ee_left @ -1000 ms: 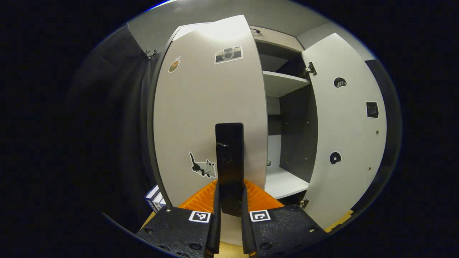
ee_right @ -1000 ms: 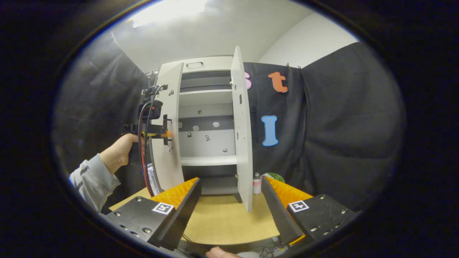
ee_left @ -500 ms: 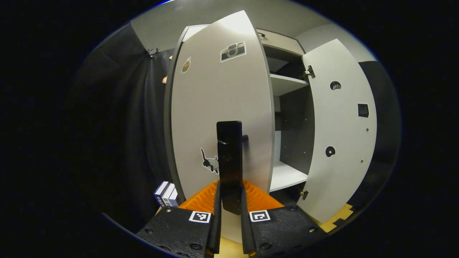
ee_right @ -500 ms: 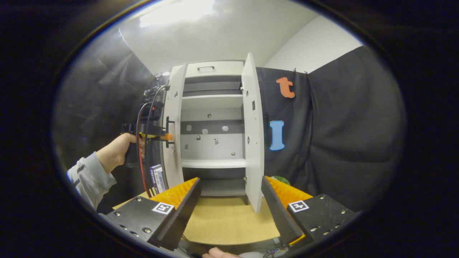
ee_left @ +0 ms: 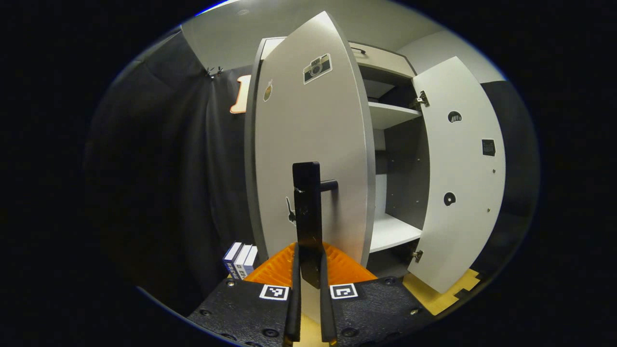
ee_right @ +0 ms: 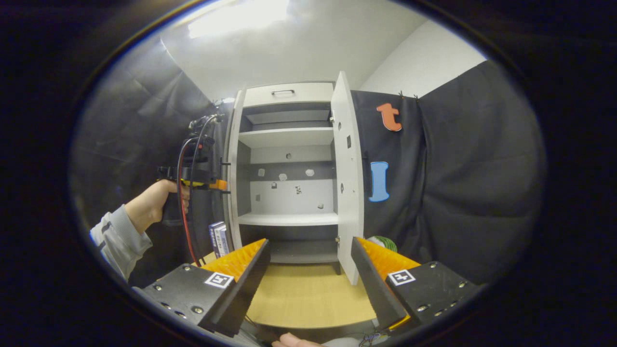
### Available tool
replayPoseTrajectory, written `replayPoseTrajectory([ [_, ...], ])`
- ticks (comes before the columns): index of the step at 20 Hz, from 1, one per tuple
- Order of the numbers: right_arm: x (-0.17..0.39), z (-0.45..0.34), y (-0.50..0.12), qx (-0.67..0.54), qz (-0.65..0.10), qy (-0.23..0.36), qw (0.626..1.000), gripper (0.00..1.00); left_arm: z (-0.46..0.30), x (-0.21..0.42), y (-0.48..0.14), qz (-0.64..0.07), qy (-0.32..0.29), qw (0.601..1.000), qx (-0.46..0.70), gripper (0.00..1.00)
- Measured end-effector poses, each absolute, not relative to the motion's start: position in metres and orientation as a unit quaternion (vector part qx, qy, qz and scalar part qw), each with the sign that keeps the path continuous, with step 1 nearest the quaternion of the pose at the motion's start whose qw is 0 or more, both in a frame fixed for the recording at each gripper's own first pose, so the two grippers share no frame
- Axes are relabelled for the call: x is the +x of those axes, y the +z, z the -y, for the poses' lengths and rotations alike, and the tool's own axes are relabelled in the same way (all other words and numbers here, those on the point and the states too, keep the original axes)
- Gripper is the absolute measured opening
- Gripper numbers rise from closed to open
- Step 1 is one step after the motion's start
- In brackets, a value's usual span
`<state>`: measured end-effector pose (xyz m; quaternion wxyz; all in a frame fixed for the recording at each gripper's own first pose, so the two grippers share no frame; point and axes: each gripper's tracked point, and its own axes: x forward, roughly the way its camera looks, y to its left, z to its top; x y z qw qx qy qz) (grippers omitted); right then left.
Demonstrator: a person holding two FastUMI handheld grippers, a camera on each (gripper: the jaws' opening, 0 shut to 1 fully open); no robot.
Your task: Open the right door of the double-door shoe cabinet with the right hand, and open the left door with the left hand.
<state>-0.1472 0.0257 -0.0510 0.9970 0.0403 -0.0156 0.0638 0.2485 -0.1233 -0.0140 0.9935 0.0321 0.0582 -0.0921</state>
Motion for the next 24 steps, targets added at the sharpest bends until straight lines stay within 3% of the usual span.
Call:
replayPoseTrajectory([
  [10, -0.154, -0.045, -0.049, 0.045, 0.017, 0.089, 0.995, 1.0, 0.046, 0.251, -0.015, -0.053, -0.012, 0.997, 0.054, 0.03],
  [15, -0.151, -0.043, -0.055, 0.038, 0.011, 0.074, 0.997, 1.0, 0.039, 0.253, -0.015, -0.035, -0.063, 0.997, 0.004, 0.01],
  [24, -0.148, -0.04, -0.06, 0.041, 0.008, 0.068, 0.997, 1.0, 0.03, 0.251, -0.013, -0.017, -0.06, 0.998, 0.015, 0.01],
])
